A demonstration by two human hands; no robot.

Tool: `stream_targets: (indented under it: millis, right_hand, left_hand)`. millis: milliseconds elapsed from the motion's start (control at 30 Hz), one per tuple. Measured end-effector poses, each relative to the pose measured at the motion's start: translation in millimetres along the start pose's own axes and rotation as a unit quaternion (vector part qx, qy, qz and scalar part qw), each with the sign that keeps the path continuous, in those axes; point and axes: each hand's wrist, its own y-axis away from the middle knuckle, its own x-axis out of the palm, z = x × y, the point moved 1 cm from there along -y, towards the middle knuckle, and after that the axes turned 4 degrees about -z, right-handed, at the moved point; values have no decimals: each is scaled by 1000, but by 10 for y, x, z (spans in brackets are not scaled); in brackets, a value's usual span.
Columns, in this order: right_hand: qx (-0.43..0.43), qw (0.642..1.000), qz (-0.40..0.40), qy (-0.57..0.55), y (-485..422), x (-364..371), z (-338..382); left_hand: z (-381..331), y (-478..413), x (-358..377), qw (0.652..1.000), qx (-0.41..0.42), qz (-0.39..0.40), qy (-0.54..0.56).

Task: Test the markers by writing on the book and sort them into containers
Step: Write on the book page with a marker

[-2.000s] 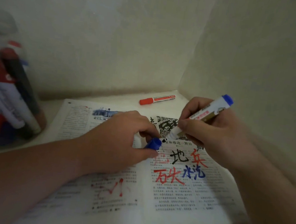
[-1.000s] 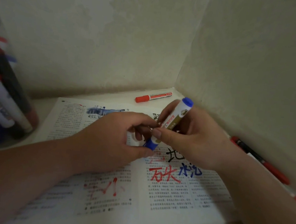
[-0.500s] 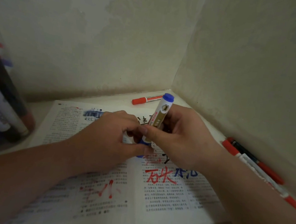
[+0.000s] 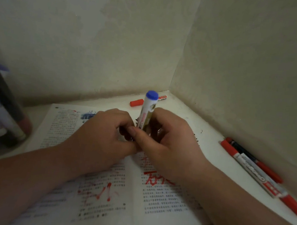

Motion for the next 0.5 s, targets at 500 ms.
stream_targets:
  millis: [500]
  right_hand:
    - [54, 953, -134, -266, -102, 103, 70]
  left_hand:
    - [20, 0, -178, 991, 10, -84, 107]
